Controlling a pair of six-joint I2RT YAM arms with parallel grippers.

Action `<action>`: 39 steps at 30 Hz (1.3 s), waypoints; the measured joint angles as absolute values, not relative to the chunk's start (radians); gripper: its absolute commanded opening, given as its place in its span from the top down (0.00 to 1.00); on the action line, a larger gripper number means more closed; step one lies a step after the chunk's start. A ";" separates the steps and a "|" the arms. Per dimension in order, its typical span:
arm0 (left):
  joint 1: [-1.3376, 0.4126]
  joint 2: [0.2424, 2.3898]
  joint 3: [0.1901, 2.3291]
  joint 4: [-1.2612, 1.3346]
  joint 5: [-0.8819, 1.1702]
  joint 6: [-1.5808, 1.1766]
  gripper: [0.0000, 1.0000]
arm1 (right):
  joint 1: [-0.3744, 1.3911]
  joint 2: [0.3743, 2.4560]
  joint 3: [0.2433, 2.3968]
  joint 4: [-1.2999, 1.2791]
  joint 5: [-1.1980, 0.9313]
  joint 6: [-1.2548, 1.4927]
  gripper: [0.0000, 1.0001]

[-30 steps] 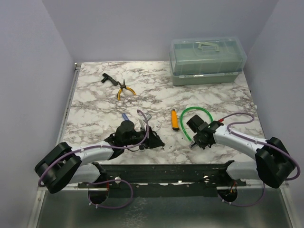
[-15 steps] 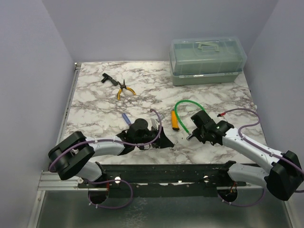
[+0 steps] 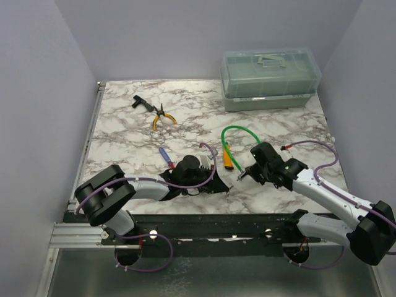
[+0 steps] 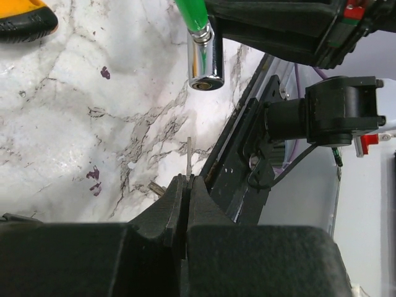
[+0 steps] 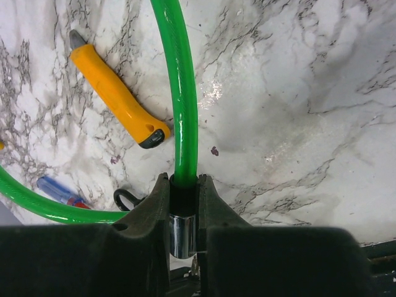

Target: Unlock with the key

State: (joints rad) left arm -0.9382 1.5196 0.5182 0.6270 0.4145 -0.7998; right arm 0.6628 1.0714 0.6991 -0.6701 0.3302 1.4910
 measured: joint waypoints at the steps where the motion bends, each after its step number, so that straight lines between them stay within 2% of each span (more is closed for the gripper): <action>1: -0.938 1.525 0.518 0.628 0.414 -0.801 1.00 | 0.663 1.071 0.698 -0.665 0.324 1.491 1.00; 39: -0.938 1.566 0.517 0.732 0.391 -0.808 1.00 | 0.663 1.073 0.645 -0.581 0.222 1.468 1.00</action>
State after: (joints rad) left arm -0.9382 1.5661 0.5171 0.7322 0.3912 -0.8082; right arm 0.6628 1.0733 0.6453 -0.5812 0.2222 1.4685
